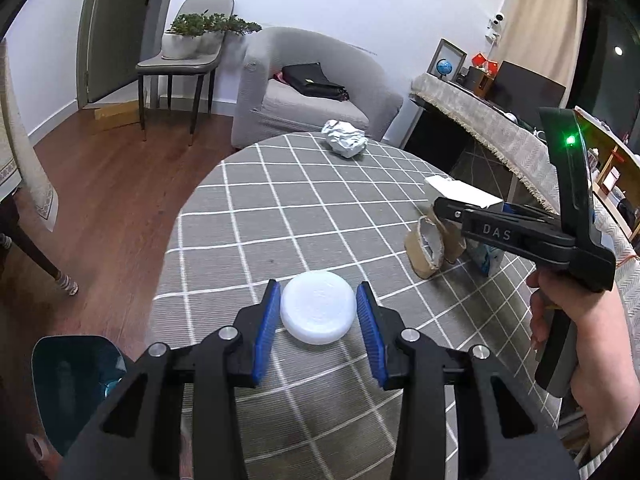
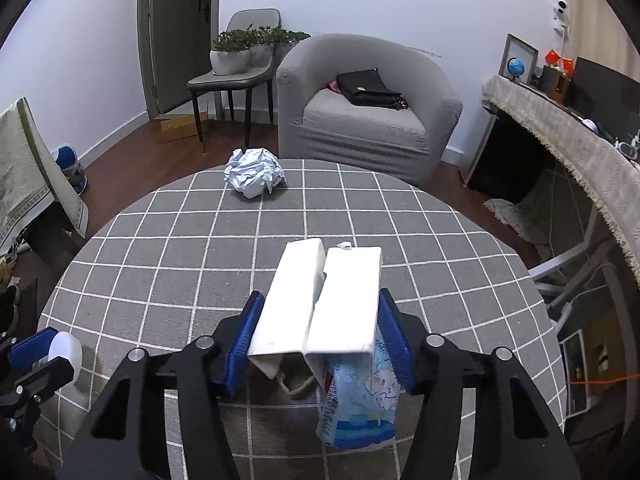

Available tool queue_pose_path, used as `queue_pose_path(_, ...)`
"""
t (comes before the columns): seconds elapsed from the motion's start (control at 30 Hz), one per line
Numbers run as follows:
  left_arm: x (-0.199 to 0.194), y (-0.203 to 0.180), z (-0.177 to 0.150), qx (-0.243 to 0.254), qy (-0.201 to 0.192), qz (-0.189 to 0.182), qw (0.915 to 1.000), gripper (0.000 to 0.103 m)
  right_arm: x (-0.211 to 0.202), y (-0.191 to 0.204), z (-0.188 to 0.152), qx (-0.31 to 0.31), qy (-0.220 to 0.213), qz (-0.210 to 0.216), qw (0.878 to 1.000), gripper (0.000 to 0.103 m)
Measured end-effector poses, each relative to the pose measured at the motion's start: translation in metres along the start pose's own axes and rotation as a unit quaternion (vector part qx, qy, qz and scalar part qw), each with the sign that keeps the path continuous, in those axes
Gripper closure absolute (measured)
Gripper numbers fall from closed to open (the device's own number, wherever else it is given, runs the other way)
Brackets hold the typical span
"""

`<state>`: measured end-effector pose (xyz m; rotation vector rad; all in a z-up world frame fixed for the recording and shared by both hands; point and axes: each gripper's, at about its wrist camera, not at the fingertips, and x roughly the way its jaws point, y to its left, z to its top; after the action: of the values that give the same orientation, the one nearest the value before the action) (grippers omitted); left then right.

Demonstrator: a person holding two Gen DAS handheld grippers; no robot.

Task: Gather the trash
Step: 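Carry the white lid to the teal bin with the left tool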

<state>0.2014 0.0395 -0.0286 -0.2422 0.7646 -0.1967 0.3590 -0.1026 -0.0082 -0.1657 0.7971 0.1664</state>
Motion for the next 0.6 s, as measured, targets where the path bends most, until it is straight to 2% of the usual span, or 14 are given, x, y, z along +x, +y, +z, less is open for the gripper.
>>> queue_pose_path(0.33, -0.02, 0.03, 0.0, -0.017, -0.009, 0.016, 0.9997, 0.061, -0.02, -0.002, 0.011, 0.024, -0.024, 0.03, 0.999, 0.05)
queue_pose_path(0.6, -0.038, 0.042, -0.001, -0.016, -0.016, 0.031, 0.9993, 0.061, -0.034, 0.015, 0.021, 0.042, -0.041, 0.087, 0.994, 0.05)
